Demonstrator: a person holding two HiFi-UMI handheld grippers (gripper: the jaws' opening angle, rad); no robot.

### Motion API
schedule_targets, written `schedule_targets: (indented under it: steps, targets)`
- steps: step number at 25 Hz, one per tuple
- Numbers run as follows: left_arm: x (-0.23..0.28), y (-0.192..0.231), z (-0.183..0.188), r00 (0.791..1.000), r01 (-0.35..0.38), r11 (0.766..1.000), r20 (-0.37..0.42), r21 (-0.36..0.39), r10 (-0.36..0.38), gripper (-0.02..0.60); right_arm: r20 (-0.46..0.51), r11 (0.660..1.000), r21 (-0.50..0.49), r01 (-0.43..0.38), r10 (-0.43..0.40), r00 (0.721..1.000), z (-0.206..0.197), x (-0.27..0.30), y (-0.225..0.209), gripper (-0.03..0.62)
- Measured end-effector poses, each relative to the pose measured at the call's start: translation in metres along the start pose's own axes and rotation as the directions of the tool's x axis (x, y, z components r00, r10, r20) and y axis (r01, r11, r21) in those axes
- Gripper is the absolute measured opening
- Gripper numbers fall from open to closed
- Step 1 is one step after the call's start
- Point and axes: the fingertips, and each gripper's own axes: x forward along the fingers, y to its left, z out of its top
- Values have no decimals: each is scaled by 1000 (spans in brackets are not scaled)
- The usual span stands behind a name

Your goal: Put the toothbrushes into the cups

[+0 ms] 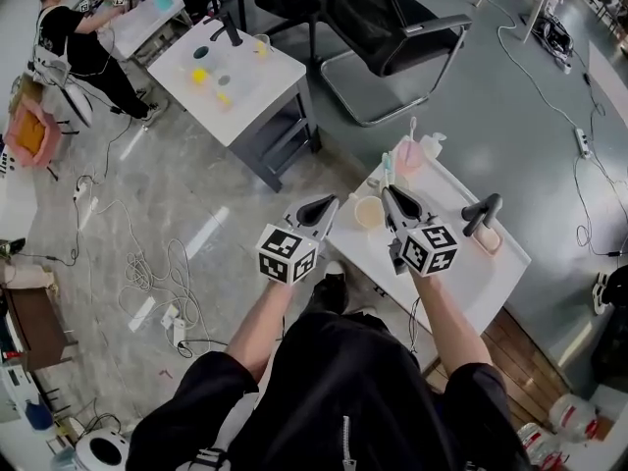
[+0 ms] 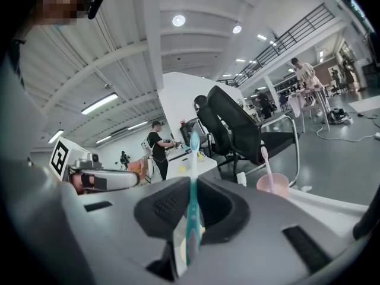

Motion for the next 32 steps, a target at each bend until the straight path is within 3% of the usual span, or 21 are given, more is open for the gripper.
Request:
schedule_targets:
  steps: [18, 32]
  targets:
    - [25, 57, 1, 1000, 16, 999, -10, -30, -17, 2, -105, 999, -28, 32, -35, 994, -47, 60, 0, 43]
    - [37, 70, -3, 999, 33, 998, -22, -52, -34, 2, -227, 990, -119, 74, -100, 969, -81, 60, -7, 43]
